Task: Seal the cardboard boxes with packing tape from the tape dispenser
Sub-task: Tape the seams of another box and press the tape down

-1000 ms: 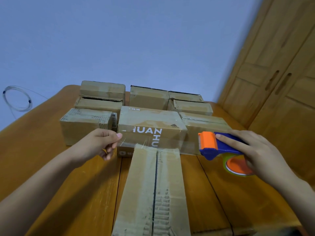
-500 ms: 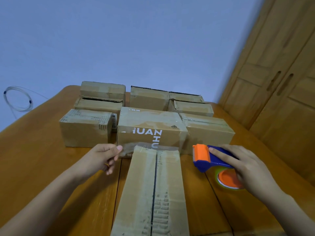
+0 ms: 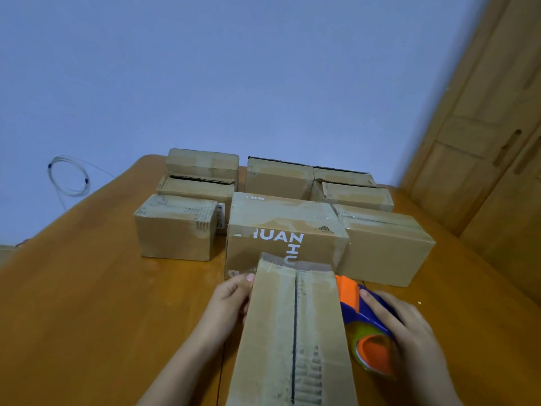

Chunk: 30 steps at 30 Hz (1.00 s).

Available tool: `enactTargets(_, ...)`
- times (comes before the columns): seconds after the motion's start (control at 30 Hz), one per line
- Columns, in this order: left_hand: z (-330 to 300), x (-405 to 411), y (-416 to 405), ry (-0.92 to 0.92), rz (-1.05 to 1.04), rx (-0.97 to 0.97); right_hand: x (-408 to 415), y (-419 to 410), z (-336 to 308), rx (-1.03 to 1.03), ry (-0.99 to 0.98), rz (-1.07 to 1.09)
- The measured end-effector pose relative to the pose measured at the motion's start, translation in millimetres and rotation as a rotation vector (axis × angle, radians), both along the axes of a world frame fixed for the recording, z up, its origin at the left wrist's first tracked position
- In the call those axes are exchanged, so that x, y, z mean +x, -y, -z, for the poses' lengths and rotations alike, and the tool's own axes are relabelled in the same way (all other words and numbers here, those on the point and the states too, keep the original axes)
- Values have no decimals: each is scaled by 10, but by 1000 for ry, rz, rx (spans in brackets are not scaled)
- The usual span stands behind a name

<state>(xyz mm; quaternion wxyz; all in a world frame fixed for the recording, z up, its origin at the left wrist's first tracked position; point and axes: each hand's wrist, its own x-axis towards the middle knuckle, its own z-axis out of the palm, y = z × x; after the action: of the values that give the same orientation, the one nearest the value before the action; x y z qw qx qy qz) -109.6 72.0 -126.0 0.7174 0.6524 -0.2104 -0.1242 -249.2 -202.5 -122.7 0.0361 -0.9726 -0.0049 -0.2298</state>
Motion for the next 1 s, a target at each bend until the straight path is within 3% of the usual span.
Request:
enactTargets(0.23,-30,-12,28,-32,-34,9,-19,-85,-28,-19,22,51)
enactTargets(0.37,-46,80,-65,18,25,145,-41,-109,-61,38,-86,113)
enactTargets(0.47,-24,76,-98,-59,58,233,-48,-112,-62,20,-100,128)
enactTargets(0.77,-74,-54,-45,-114,-11,118,-41,-107,-79,2,-98,90)
enactTargets(0.87,-249,-117,-7,-33,-88,65,-39,-113,-55,0,-75,93)
enactTargets(1.0,-458,-135,-61,146,-186,215,-32,-144,-28,12,-27,101)
